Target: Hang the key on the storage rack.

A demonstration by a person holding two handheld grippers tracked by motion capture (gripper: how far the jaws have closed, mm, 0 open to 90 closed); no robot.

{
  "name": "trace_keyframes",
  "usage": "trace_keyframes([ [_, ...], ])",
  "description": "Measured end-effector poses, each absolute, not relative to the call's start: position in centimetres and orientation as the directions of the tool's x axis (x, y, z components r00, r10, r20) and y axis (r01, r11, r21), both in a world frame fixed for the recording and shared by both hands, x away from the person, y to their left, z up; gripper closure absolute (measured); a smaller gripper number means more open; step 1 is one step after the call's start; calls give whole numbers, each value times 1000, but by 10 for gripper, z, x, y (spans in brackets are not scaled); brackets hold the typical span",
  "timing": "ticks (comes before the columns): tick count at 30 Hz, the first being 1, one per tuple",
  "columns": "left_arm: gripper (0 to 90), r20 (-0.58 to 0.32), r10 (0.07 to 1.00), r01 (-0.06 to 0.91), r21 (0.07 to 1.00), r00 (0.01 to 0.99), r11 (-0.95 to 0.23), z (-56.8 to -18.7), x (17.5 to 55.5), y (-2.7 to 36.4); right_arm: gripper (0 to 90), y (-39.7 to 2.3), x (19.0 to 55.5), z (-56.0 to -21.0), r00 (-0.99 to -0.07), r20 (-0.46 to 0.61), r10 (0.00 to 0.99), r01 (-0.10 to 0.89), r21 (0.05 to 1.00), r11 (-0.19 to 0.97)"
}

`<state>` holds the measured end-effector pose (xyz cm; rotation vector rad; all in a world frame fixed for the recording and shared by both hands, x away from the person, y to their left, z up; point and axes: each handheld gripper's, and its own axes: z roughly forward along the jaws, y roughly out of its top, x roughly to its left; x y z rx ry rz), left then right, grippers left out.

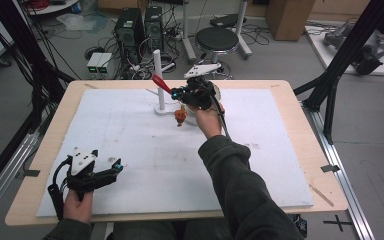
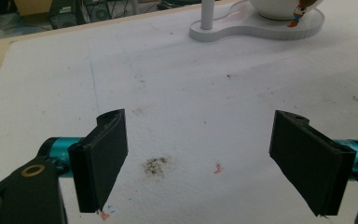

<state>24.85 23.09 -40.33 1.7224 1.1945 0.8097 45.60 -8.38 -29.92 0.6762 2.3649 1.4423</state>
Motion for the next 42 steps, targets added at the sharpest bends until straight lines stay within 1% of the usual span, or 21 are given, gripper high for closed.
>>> trace_keyframes([
  [8, 197, 33, 944, 384, 908, 329, -165, -403, 248, 231, 862, -75, 461, -306, -843, -1, 538, 260, 875, 408],
  [27, 197, 28, 945, 377, 913, 327, -158, -403, 248, 231, 862, -67, 470, -320, -822, -9, 569, 297, 846, 442],
  [42, 197, 29, 944, 380, 911, 328, -160, -403, 248, 231, 861, -63, 477, -331, -811, 13, 585, 338, 826, 450],
])
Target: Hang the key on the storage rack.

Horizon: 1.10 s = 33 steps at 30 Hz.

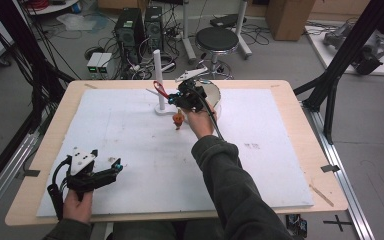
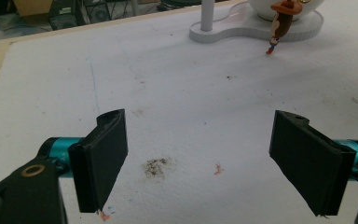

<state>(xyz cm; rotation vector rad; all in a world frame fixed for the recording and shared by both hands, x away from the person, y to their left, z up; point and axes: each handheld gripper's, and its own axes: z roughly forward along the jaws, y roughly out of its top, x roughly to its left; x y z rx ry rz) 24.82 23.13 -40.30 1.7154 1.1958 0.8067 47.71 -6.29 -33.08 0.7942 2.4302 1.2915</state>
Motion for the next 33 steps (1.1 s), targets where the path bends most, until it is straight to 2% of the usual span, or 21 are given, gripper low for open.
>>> trace_keyframes([
  [16, 197, 30, 944, 377, 912, 328, -160, -403, 248, 232, 847, -65, 484, -339, -799, 83, 596, 395, 819, 415],
  [33, 197, 30, 944, 380, 911, 329, -161, -403, 249, 232, 761, -89, 485, -335, -795, 158, 586, 424, 835, 350],
])
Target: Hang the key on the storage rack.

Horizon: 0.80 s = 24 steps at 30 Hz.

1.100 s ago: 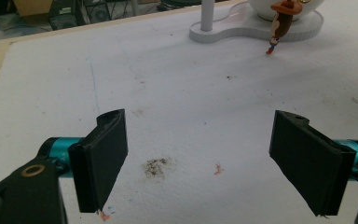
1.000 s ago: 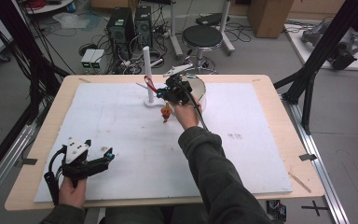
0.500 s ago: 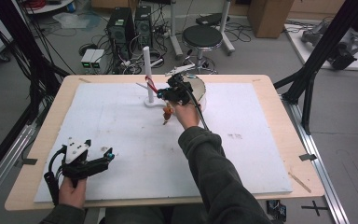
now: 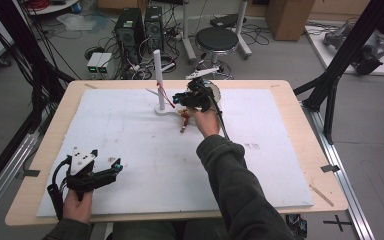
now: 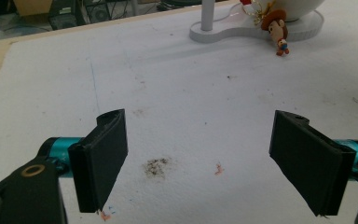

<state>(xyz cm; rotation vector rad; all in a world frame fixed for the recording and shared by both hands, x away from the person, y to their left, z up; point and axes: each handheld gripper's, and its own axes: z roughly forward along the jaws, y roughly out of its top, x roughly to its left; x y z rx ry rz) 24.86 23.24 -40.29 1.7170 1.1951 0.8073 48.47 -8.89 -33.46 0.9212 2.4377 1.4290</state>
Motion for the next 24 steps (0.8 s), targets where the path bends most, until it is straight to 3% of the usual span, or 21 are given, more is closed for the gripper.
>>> trace_keyframes([
  [24, 197, 34, 942, 383, 908, 333, -168, -404, 249, 231, 479, -139, 474, -330, -815, 269, 514, 443, 861, 252],
])
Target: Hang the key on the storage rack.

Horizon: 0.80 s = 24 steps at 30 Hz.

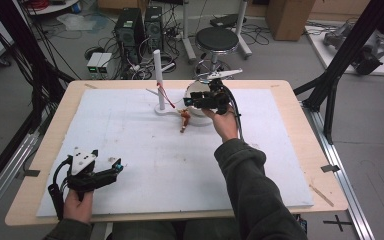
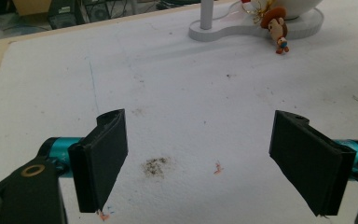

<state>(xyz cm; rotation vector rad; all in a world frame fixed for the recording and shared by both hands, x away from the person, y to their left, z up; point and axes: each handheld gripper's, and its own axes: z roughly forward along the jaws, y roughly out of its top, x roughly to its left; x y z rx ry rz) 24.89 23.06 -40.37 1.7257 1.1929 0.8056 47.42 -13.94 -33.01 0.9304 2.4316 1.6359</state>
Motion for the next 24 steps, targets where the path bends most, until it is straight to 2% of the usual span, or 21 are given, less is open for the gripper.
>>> trace_keyframes([
  [8, 197, 33, 944, 386, 907, 330, -167, -404, 249, 231, 352, -149, 470, -331, -813, 288, 506, 453, 859, 240],
  [24, 197, 35, 944, 385, 907, 329, -168, -404, 247, 232, 208, -148, 461, -325, -829, 269, 490, 427, 870, 245],
])
